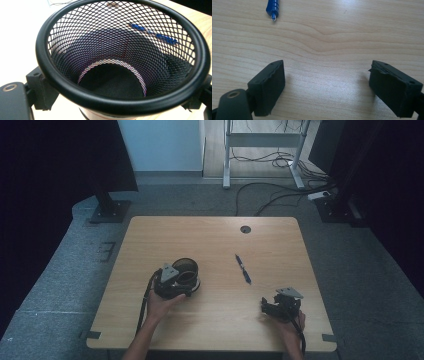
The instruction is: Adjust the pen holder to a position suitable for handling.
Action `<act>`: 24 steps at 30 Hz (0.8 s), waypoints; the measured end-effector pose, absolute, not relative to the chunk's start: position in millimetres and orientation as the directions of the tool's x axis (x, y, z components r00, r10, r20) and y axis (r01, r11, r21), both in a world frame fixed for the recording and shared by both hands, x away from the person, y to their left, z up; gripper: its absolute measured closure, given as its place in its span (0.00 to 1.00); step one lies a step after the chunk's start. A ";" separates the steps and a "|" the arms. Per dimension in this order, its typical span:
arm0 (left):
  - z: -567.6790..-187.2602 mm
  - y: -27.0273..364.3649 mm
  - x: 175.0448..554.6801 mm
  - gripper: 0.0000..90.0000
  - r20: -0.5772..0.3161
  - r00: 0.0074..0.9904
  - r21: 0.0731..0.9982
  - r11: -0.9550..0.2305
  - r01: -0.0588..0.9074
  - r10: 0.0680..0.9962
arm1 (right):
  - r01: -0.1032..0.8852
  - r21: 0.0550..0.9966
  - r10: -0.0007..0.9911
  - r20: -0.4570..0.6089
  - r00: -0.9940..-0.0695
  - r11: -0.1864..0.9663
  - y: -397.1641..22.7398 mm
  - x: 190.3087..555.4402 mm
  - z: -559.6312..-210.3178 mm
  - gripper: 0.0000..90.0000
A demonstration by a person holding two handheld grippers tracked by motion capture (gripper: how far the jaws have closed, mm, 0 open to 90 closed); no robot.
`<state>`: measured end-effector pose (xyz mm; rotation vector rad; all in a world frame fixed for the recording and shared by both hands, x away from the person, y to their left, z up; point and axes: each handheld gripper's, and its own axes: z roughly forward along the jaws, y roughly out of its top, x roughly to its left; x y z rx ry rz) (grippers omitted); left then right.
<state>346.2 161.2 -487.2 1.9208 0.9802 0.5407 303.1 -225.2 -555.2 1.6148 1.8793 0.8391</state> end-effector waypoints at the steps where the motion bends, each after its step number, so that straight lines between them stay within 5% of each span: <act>1: -485.3 158.9 347.1 0.11 -0.015 0.594 0.860 -0.292 0.418 0.804 | 0.666 0.739 0.988 0.008 -0.155 0.098 -225.2 303.1 -555.2 0.14; 24: -483.2 115.9 357.1 0.11 -0.035 0.639 0.860 -0.303 0.410 0.768 | 0.666 0.740 0.988 0.007 -0.155 0.099 -225.1 303.0 -555.2 0.14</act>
